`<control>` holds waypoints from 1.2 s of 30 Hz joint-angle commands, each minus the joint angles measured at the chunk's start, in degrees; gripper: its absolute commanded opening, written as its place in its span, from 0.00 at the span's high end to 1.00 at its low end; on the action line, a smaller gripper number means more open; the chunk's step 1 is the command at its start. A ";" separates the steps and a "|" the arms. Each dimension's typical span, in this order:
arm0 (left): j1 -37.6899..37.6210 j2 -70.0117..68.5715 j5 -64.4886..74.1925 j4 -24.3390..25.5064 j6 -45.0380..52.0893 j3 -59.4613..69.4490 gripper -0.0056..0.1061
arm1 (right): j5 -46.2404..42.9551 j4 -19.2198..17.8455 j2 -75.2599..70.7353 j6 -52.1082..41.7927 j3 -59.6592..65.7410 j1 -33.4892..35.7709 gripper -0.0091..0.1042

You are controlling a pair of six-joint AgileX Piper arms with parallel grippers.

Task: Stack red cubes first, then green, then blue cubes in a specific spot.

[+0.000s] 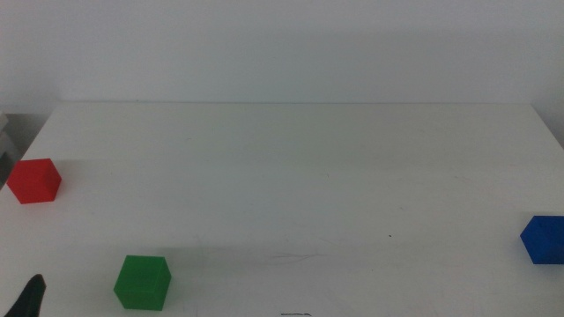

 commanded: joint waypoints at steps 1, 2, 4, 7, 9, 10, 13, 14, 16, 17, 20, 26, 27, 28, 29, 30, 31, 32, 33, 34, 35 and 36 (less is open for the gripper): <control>0.87 -1.24 -4.60 -0.33 -0.46 -0.20 0.13 | -4.53 -0.71 -1.28 -0.28 -0.98 -0.38 0.23; 1.44 -1.24 -4.60 -0.33 -0.46 -0.20 0.13 | -4.53 -0.71 -1.28 -0.28 -0.98 -0.38 0.23; 2.35 -1.19 -4.60 -0.33 -0.46 -0.20 0.13 | -4.53 -0.71 -1.28 -0.28 -0.98 -0.38 0.23; 3.16 -1.19 -4.60 -0.33 -0.46 -0.20 0.13 | -4.53 -0.71 -1.28 -0.28 -0.98 -0.38 0.23; 3.23 -1.19 -4.60 -0.33 -0.46 -0.20 0.13 | -4.53 -0.71 -1.28 -0.28 -0.98 -0.38 0.23; 3.22 -1.19 -4.60 -0.33 -0.46 -0.27 0.13 | -4.53 -0.71 -1.28 -0.28 -0.98 -0.38 0.23; 3.82 6.72 -3.93 -0.63 -0.73 -3.91 0.13 | -4.53 -0.71 -1.28 -0.28 -0.98 -0.38 0.23; 4.27 9.35 -3.10 -0.63 -0.75 -5.78 0.13 | -4.53 -0.71 -1.28 -0.28 -0.98 -0.38 0.23; 5.10 14.79 0.28 -0.77 -1.53 -10.97 0.13 | -4.53 -0.71 -1.28 -0.28 -0.98 -0.38 0.23; 5.54 18.09 2.98 -1.06 -1.58 -14.26 0.13 | -4.53 -0.71 -1.28 -0.28 -0.98 -0.38 0.23; 6.44 27.76 13.22 -1.28 -1.53 -24.61 0.13 | -4.53 -0.71 -1.28 -0.28 -0.98 -0.38 0.23; 6.43 43.47 33.54 -1.32 -1.53 -44.28 0.13 | -4.53 -0.71 -1.28 -0.28 -0.98 -0.38 0.23; 6.43 45.42 36.84 -1.32 -1.53 -46.63 0.13 | -4.53 -0.71 -1.28 -0.28 -0.98 -0.38 0.23; 6.43 47.71 39.95 -1.32 -1.53 -49.49 0.13 | -4.53 -0.71 -1.28 -0.28 -0.98 -0.38 0.23; 6.43 49.91 42.90 -1.32 -1.53 -52.09 0.13 | -4.53 -0.71 -1.28 -0.28 -0.98 -0.38 0.23; 6.43 52.11 45.12 -1.32 -1.53 -54.09 0.13 | -4.53 -0.71 -1.28 -0.28 -0.98 -0.38 0.23; 6.43 54.19 47.61 -1.32 -1.53 -56.38 0.13 | -4.53 -0.71 -1.28 -0.28 -0.98 -0.38 0.23; 6.43 55.78 49.24 -1.32 -1.53 -58.49 0.13 | -4.53 -0.71 -1.28 -0.28 -0.98 -0.38 0.23; 6.43 57.74 50.08 -1.32 -1.42 -60.24 0.13 | -4.53 -0.71 -1.28 -0.28 -0.98 -0.38 0.23; 6.43 59.64 50.28 -1.32 -0.97 -61.79 0.13 | -4.53 -0.71 -1.28 -0.28 -0.98 -0.38 0.23; 6.43 61.45 50.67 -1.32 -0.61 -63.23 0.13 | -4.53 -0.71 -1.28 -0.28 -0.98 -0.38 0.23; 6.43 62.85 51.82 -1.20 -0.61 -64.36 0.13 | -4.53 -0.71 -1.28 -0.28 -0.98 -0.38 0.23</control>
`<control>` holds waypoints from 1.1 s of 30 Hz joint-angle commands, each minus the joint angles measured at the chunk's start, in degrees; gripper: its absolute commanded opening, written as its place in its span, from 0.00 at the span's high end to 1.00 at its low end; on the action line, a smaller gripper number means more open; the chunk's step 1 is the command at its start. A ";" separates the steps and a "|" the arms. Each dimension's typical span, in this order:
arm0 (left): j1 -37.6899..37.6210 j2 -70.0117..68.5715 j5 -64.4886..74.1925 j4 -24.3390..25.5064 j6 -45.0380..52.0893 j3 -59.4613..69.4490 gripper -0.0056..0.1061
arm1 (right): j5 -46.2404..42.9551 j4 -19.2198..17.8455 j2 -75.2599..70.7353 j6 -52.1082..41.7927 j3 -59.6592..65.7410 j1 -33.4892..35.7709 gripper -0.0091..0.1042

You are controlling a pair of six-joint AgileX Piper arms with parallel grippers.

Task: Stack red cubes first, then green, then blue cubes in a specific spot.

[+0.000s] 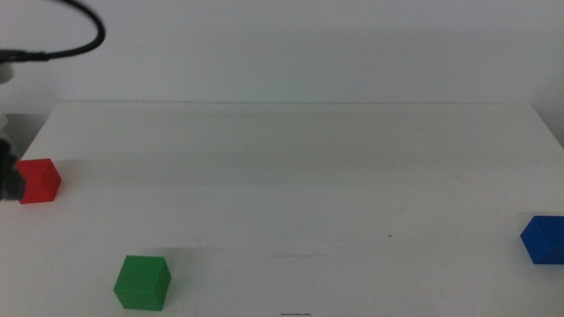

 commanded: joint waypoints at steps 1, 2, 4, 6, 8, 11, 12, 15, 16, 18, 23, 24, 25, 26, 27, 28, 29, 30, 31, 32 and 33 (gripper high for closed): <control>-0.09 3.08 0.77 -0.14 0.05 -5.16 0.13 | -4.53 -0.71 -1.28 -0.28 -0.98 -0.38 0.23; -0.04 4.81 1.69 0.49 0.05 -6.75 0.13 | -4.53 -0.71 -1.28 -0.28 -0.98 -0.38 0.23; 0.55 8.60 3.95 0.85 0.00 -10.16 0.13 | -4.53 -0.71 -1.28 -0.28 -0.98 -0.38 0.23; 2.18 12.12 5.99 0.85 0.63 -13.64 0.13 | -4.53 -0.71 -1.28 -0.28 -0.98 -0.38 0.23; 4.48 15.72 7.04 -0.39 2.38 -17.14 0.13 | -4.53 -0.71 -1.28 -0.28 -0.98 -0.38 0.23; 7.59 20.43 8.48 -2.36 5.31 -21.07 0.13 | -4.53 -0.71 -1.28 -0.28 -0.98 -0.38 0.23; 8.54 22.13 8.73 -2.64 5.92 -22.21 0.13 | -4.53 -0.71 -1.28 -0.28 -0.98 -0.38 0.23; 10.49 26.94 9.38 -2.87 6.91 -26.12 0.13 | -4.53 -0.71 -1.28 -0.28 -0.98 -0.38 0.23; 11.03 28.69 9.52 -2.87 7.11 -27.53 0.13 | -4.53 -0.71 -1.28 -0.28 -0.98 -0.38 0.23; 11.73 31.91 9.71 -2.87 7.37 -30.28 0.13 | -4.53 -0.71 -1.28 -0.28 -0.98 -0.38 0.23; 12.66 40.25 10.04 -2.80 7.30 -36.49 0.13 | -4.53 -0.71 -1.28 -0.28 -0.98 -0.38 0.23; 12.83 41.92 10.04 -2.66 7.30 -37.49 0.13 | -4.53 -0.71 -1.28 -0.28 -0.98 -0.38 0.23; 12.87 43.51 10.17 -2.66 7.30 -38.67 0.13 | -4.53 -0.71 -1.28 -0.28 -0.98 -0.38 0.23; 12.87 45.06 10.17 -2.66 7.36 -39.79 0.13 | -4.53 -0.71 -1.28 -0.28 -0.98 -0.38 0.23; 12.87 46.29 10.17 -2.62 7.47 -40.92 0.13 | -4.53 -0.71 -1.28 -0.28 -0.98 -0.38 0.23; 12.96 47.74 10.17 -2.62 7.80 -42.09 0.13 | -4.53 -0.71 -1.28 -0.28 -0.98 -0.38 0.23; 13.16 49.17 10.17 -2.83 8.34 -43.21 0.13 | -4.53 -0.71 -1.28 -0.28 -0.98 -0.38 0.23; 13.16 50.22 10.17 -3.27 9.06 -44.06 0.13 | -4.53 -0.71 -1.28 -0.28 -0.98 -0.38 0.23; 13.24 51.52 10.17 -3.55 9.91 -45.09 0.13 | -4.53 -0.71 -1.28 -0.28 -0.98 -0.38 0.23; 13.24 52.79 10.17 -3.64 10.70 -46.18 0.13 | -4.53 -0.71 -1.28 -0.28 -0.98 -0.38 0.23; 13.24 54.09 10.17 -3.64 11.13 -47.10 0.13 | -4.53 -0.71 -1.28 -0.28 -0.98 -0.38 0.23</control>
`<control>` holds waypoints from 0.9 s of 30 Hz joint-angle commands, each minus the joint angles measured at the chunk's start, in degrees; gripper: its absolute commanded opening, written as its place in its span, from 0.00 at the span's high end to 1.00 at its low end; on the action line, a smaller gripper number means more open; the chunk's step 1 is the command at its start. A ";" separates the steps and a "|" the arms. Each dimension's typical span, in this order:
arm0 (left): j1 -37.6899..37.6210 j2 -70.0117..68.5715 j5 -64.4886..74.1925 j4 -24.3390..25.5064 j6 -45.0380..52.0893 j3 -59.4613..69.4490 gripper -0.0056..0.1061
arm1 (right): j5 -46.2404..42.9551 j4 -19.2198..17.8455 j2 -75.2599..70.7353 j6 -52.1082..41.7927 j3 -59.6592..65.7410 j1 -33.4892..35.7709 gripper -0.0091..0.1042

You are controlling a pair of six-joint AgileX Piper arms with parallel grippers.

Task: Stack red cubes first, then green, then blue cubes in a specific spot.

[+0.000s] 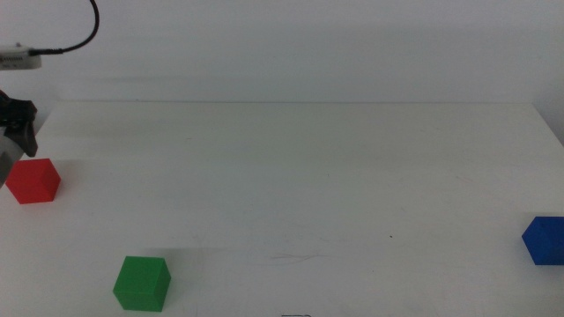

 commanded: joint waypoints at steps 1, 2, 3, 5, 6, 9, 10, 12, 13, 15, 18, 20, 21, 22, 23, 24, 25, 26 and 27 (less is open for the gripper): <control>0.15 -0.31 1.98 -1.08 1.31 -4.18 0.13 | -4.53 -0.71 -1.28 -0.28 -0.98 -0.38 0.23; 0.15 0.93 2.23 -1.08 1.36 -5.37 0.13 | -4.53 -0.71 -1.28 -0.28 -0.98 -0.38 0.23; 0.15 1.89 2.42 -1.08 1.36 -6.43 0.13 | -4.53 -0.71 -1.28 -0.28 -0.98 -0.38 0.23; 0.15 4.05 2.55 -1.21 1.52 -8.13 0.13 | -4.53 -0.71 -1.28 -0.28 -0.98 -0.38 0.23; 0.15 5.00 2.55 -1.35 1.64 -8.81 0.13 | -4.53 -0.71 -1.28 -0.28 -0.98 -0.38 0.23; 0.15 7.04 2.29 -2.23 2.03 -9.67 0.13 | -4.53 -0.71 -1.28 -0.28 -0.98 -0.38 0.23; 0.15 7.52 2.21 -2.52 2.09 -9.67 0.13 | -4.53 -0.71 -1.28 -0.28 -0.98 -0.38 0.23; 0.15 8.41 2.20 -3.05 2.14 -9.72 0.13 | -4.53 -0.71 -1.28 -0.28 -0.98 -0.38 0.23; 0.15 8.64 2.20 -3.18 2.21 -9.72 0.13 | -4.53 -0.71 -1.28 -0.28 -0.98 -0.38 0.23; 0.15 9.40 2.20 -3.77 2.40 -9.72 0.13 | -4.53 -0.71 -1.28 -0.28 -0.98 -0.38 0.23; 0.15 9.92 2.20 -4.12 2.40 -9.72 0.14 | -4.53 -0.71 -1.28 -0.28 -0.98 -0.38 0.23; 0.15 10.23 2.30 -4.12 2.40 -9.72 0.16 | -4.53 -0.71 -1.28 -0.28 -0.98 -0.38 0.23; 0.15 10.42 2.47 -4.16 2.40 -9.72 0.19 | -4.53 -0.71 -1.28 -0.28 -0.98 -0.38 0.23; 0.15 10.55 2.51 -4.16 2.34 -9.72 0.22 | -4.53 -0.71 -1.28 -0.28 -0.98 -0.38 0.23; 0.15 10.56 2.64 -4.19 2.30 -9.72 0.27 | -4.53 -0.71 -1.28 -0.28 -0.98 -0.38 0.23; 0.15 10.62 2.76 -4.23 2.14 -9.72 0.32 | -4.53 -0.71 -1.28 -0.28 -0.98 -0.38 0.23; 0.15 10.62 2.84 -4.23 2.15 -9.72 0.38 | -4.53 -0.71 -1.28 -0.28 -0.98 -0.38 0.23; 0.15 10.62 2.71 -4.23 2.08 -9.72 0.45 | -4.53 -0.71 -1.28 -0.28 -0.98 -0.38 0.23; 0.15 10.62 2.66 -4.23 2.02 -9.72 0.52 | -4.53 -0.71 -1.28 -0.28 -0.98 -0.38 0.23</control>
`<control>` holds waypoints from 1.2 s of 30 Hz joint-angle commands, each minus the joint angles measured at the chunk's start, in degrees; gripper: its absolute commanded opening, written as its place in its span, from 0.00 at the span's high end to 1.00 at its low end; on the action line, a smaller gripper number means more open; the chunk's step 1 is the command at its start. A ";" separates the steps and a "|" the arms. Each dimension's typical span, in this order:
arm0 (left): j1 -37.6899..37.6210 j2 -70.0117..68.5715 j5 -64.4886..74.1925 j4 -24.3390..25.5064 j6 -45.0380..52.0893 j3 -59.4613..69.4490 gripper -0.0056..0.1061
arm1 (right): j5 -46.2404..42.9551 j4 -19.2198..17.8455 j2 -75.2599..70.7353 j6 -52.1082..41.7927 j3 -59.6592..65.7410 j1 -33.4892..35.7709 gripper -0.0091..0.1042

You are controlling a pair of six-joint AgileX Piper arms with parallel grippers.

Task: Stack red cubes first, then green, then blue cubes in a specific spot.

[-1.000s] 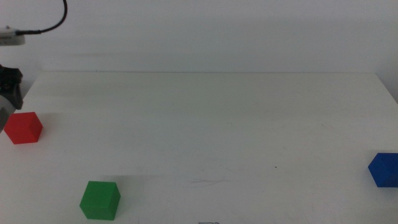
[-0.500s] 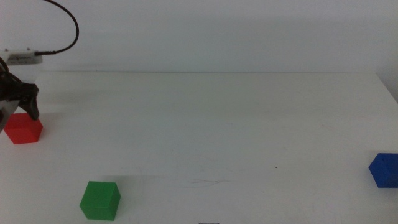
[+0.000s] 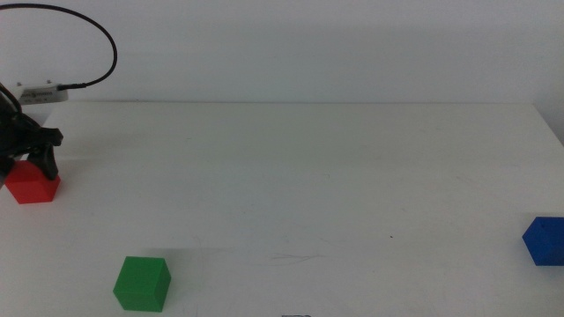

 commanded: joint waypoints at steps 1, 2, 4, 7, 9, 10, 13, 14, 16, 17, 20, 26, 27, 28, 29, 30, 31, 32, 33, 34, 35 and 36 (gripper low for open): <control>0.07 -3.75 3.38 -1.12 -0.44 -1.86 0.58 | -4.53 -0.71 -1.28 -0.28 -0.98 -0.38 0.23; 0.07 -3.75 3.44 -1.12 -0.50 -1.86 0.65 | -4.53 -0.71 -1.28 -0.28 -0.98 -0.38 0.23; -0.15 -5.48 5.66 -1.48 -2.86 -1.86 0.96 | -4.53 -0.71 -1.28 -0.28 -0.98 -0.38 0.23; -1.62 -8.29 5.55 -0.86 -5.93 -1.03 0.96 | -4.53 -0.71 -1.28 -0.28 -0.98 -0.38 0.23; -3.42 -10.94 5.55 0.48 -9.42 0.73 0.96 | -4.53 -0.71 -1.28 -0.28 -0.98 -0.38 0.23; -4.74 -12.46 5.55 1.30 -11.91 2.25 0.96 | -4.53 -0.71 -1.28 -0.28 -0.98 -0.38 0.23; -9.22 -17.09 5.55 1.31 -20.26 7.29 0.96 | -4.53 -0.71 -1.28 -0.28 -0.98 -0.38 0.23; -11.15 -18.73 5.55 1.02 -23.73 8.68 0.96 | -4.53 -0.71 -1.28 -0.28 -0.98 -0.38 0.23; -15.21 -21.29 5.55 0.46 -29.45 10.52 0.96 | -4.53 -0.71 -1.28 -0.28 -0.98 -0.38 0.23; -17.79 -22.41 5.52 0.60 -30.98 11.13 0.96 | -4.53 -0.71 -1.28 -0.28 -0.98 -0.38 0.23; -26.29 -23.59 5.52 1.31 -34.46 10.99 0.96 | -4.53 -0.71 -1.28 -0.28 -0.98 -0.38 0.23; -40.98 -21.11 5.47 1.40 -41.60 10.14 0.96 | -4.53 -0.71 -1.28 -0.28 -0.98 -0.38 0.23; -43.20 -20.65 5.47 1.40 -42.23 10.14 0.96 | -4.53 -0.71 -1.28 -0.28 -0.98 -0.38 0.23; -45.22 -19.76 5.47 1.40 -42.94 10.14 0.96 | -4.53 -0.71 -1.28 -0.28 -0.98 -0.38 0.23; -47.08 -19.04 5.30 1.40 -43.22 10.14 0.96 | -4.53 -0.71 -1.28 -0.28 -0.98 -0.38 0.23; -48.47 -18.30 5.15 1.40 -43.28 10.14 0.96 | -4.53 -0.71 -1.28 -0.28 -0.98 -0.38 0.23; -50.00 -17.57 4.70 1.34 -43.49 10.14 0.96 | -4.53 -0.71 -1.28 -0.28 -0.98 -0.38 0.23; -51.46 -16.86 4.14 1.34 -43.69 10.14 0.96 | -4.53 -0.71 -1.28 -0.28 -0.98 -0.38 0.23; -52.56 -16.49 3.55 1.39 -44.19 10.14 0.96 | -4.53 -0.71 -1.28 -0.28 -0.98 -0.38 0.23; -53.77 -15.90 2.62 1.40 -44.68 10.14 0.96 | -4.53 -0.71 -1.28 -0.28 -0.98 -0.38 0.23; -54.76 -15.47 1.59 1.45 -45.05 10.14 0.96 | -4.53 -0.71 -1.28 -0.28 -0.98 -0.38 0.23; -55.62 -15.03 0.65 1.53 -45.53 10.14 0.96 | -4.53 -0.71 -1.28 -0.28 -0.98 -0.38 0.23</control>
